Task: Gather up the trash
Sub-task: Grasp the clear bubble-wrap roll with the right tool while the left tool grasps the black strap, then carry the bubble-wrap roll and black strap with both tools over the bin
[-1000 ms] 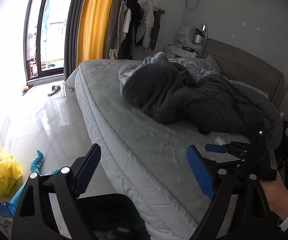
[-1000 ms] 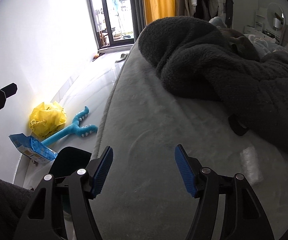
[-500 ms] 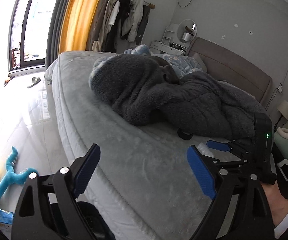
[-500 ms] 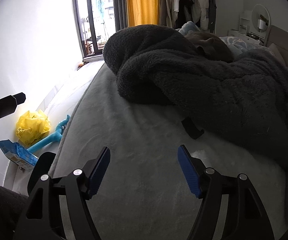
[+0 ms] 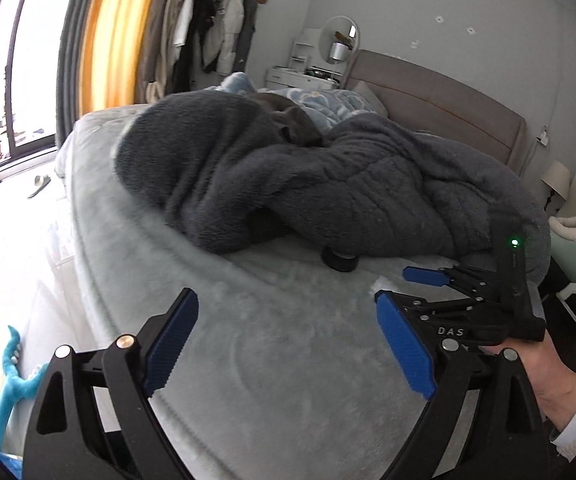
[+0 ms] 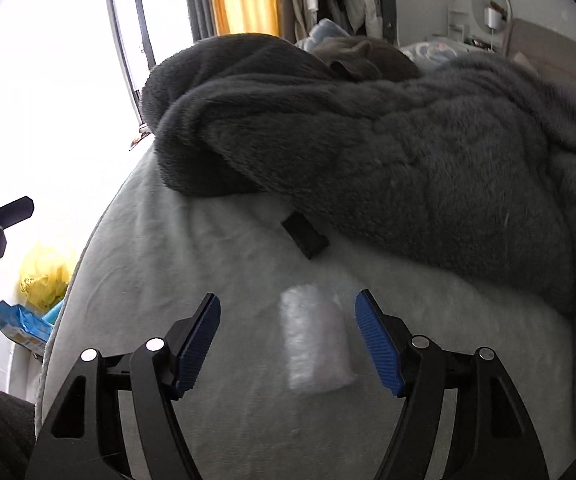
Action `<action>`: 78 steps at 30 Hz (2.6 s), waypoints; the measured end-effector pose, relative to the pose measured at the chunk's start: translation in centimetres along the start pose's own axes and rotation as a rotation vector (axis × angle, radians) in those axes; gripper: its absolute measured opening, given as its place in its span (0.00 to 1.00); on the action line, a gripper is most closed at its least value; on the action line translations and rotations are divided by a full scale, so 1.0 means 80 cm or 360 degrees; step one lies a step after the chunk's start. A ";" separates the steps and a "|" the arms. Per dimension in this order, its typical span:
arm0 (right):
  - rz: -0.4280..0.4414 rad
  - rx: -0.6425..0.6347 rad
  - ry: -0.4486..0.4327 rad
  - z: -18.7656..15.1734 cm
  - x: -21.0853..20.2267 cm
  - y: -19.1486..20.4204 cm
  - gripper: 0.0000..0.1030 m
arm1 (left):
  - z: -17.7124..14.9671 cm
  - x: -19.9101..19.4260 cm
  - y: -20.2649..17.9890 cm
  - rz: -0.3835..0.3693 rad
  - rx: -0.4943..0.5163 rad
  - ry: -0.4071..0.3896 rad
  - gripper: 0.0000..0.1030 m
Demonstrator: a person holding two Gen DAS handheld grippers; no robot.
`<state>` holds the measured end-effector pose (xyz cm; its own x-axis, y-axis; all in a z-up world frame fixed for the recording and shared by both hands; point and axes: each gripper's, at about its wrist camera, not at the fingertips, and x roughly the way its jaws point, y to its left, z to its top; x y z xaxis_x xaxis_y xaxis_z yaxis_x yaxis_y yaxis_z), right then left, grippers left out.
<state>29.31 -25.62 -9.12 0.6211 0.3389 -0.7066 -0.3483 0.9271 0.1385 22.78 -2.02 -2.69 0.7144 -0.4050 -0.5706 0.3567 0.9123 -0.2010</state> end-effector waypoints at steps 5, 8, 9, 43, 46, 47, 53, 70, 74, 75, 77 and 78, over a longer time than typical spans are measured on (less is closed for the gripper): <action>0.0076 0.0073 0.0062 -0.012 0.013 -0.019 0.58 | 0.002 0.022 -0.017 -0.0070 0.0006 -0.0007 0.91; 0.0113 0.0096 0.0102 -0.020 0.020 -0.026 0.42 | 0.002 0.036 -0.032 -0.0105 0.0032 -0.0004 0.92; 0.0131 0.0120 0.0108 -0.023 0.020 -0.031 0.36 | 0.003 0.042 -0.038 -0.0110 0.0055 -0.0003 0.92; 0.0295 0.0397 -0.0049 -0.053 -0.070 -0.161 0.34 | 0.019 0.259 -0.087 -0.0097 0.0372 0.0410 0.78; 0.0294 0.0404 -0.0047 -0.054 -0.072 -0.164 0.34 | 0.021 0.272 -0.081 -0.0082 0.0331 0.0458 0.72; 0.0292 0.0407 -0.0046 -0.055 -0.072 -0.166 0.34 | 0.022 0.276 -0.079 -0.0076 0.0315 0.0479 0.70; 0.0288 0.0403 -0.0027 -0.059 -0.074 -0.167 0.34 | 0.021 0.279 -0.087 -0.0036 0.0369 0.0497 0.51; 0.0200 0.0384 0.0011 -0.067 -0.097 -0.149 0.34 | -0.015 0.180 -0.130 -0.0034 0.0410 0.0454 0.49; 0.0176 0.0365 0.0049 -0.075 -0.100 -0.138 0.34 | -0.032 0.144 -0.130 0.0003 0.0334 0.0403 0.49; 0.0173 0.0358 0.0059 -0.077 -0.101 -0.133 0.34 | -0.034 0.139 -0.131 0.0006 0.0315 0.0389 0.49; 0.0166 0.0338 0.0077 -0.080 -0.102 -0.124 0.34 | -0.042 0.125 -0.132 0.0025 0.0284 0.0368 0.49; 0.0164 0.0328 0.0084 -0.081 -0.102 -0.118 0.34 | -0.046 0.117 -0.130 0.0030 0.0275 0.0361 0.48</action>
<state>22.97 -38.19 -9.19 0.5500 0.4298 -0.7161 -0.2540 0.9029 0.3468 23.52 -15.09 -8.88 0.5758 -0.3465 -0.7405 0.4558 0.8880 -0.0611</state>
